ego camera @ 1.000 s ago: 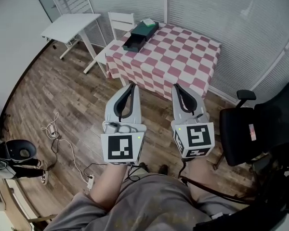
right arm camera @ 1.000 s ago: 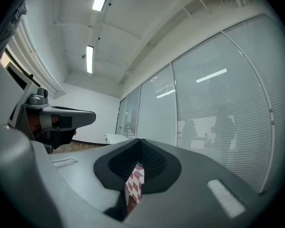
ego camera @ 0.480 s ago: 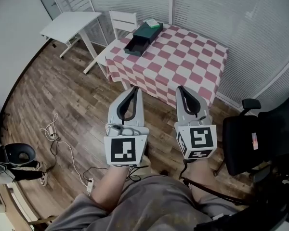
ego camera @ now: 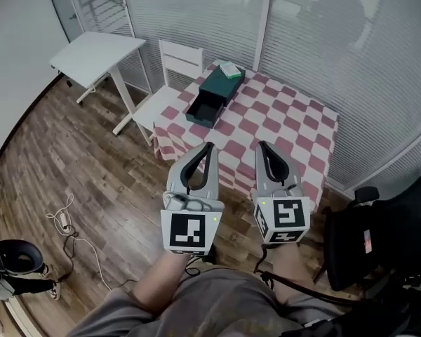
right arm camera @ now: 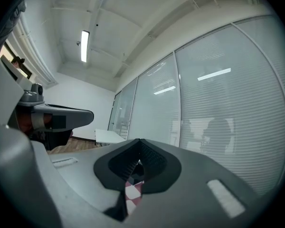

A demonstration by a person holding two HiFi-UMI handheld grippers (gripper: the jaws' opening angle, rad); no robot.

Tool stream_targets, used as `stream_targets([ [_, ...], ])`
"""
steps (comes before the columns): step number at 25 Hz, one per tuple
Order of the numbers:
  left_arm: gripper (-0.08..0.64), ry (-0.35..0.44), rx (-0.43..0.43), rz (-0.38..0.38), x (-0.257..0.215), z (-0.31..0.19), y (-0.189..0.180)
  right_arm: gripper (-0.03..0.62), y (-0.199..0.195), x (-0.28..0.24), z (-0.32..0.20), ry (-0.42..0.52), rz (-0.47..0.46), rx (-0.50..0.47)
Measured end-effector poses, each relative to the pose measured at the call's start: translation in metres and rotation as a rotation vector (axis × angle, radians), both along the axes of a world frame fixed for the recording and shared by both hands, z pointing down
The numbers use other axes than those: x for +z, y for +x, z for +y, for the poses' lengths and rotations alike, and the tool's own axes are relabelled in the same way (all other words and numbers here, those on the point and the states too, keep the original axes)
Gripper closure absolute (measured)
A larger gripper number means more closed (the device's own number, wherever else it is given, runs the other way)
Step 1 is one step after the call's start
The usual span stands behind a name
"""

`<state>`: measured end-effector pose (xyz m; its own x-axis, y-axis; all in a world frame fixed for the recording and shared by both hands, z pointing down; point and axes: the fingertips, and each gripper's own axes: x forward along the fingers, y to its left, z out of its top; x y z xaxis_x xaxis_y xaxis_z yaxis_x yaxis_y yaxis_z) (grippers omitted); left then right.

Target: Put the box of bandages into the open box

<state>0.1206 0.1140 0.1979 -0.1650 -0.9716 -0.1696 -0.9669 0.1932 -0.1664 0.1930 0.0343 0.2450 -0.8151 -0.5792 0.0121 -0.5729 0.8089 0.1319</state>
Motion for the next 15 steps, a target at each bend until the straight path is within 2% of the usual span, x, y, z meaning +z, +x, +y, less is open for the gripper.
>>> stream_targets([
  [3, 0.56, 0.025, 0.028, -0.003, -0.005, -0.019, -0.028, 0.565, -0.032, -0.004, -0.02, 0.015, -0.001, 0.019],
  [7, 0.56, -0.002, 0.054, 0.028, 0.008, -0.037, -0.059, 0.565, -0.06, -0.011, -0.036, 0.043, 0.009, 0.043],
  [11, 0.56, 0.012, 0.061, 0.054, 0.012, -0.053, -0.077, 0.565, -0.073, -0.015, -0.051, 0.071, 0.032, 0.058],
  [15, 0.56, 0.004, 0.061, 0.065, 0.02, -0.067, -0.089, 0.565, -0.081, -0.01, -0.071, 0.06, 0.035, 0.078],
])
